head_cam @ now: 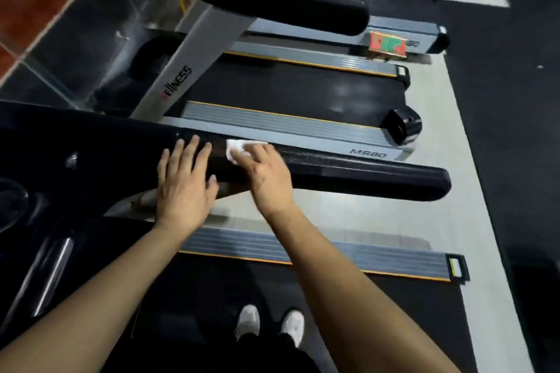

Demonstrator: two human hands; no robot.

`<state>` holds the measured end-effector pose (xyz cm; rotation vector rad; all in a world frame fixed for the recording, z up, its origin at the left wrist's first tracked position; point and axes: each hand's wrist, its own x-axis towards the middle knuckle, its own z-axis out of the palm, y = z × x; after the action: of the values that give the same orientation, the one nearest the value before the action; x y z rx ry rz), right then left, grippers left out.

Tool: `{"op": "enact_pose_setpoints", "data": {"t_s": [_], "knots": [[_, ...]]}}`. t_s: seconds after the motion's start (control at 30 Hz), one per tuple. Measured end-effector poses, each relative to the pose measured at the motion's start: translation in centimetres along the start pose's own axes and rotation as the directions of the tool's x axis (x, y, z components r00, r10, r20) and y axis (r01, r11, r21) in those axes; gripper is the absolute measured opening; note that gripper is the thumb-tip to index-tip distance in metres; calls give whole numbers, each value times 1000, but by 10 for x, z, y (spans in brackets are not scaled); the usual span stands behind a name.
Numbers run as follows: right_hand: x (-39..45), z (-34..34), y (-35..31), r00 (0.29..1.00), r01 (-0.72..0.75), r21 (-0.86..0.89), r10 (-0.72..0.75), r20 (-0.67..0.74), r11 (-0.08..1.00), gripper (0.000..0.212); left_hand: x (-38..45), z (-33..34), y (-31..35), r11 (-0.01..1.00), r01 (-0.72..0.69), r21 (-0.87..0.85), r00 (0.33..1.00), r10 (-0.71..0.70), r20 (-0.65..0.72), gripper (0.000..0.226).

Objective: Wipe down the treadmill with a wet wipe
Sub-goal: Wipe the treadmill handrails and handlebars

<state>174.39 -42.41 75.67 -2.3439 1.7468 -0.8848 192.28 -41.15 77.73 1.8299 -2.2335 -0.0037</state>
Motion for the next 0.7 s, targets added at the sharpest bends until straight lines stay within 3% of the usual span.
{"op": "enact_pose_setpoints", "data": {"t_s": [0.13,0.4,0.53,0.7], "knots": [[-29,-37,70,958,-272,-9,270,-97,962,37,9,16,32,982,-185,42,982,184,32,63],[-113,-136,210,835,-529,-102,495,-240,842,30,38,55,148,929,-368,39,923,360,133,57],[-135,-162,253,681,-691,13,656,-326,723,33,51,70,164,920,-389,45,916,381,123,51],[-130,-159,262,520,-757,248,787,-332,605,32,51,74,156,903,-430,-3,900,429,76,56]]}}
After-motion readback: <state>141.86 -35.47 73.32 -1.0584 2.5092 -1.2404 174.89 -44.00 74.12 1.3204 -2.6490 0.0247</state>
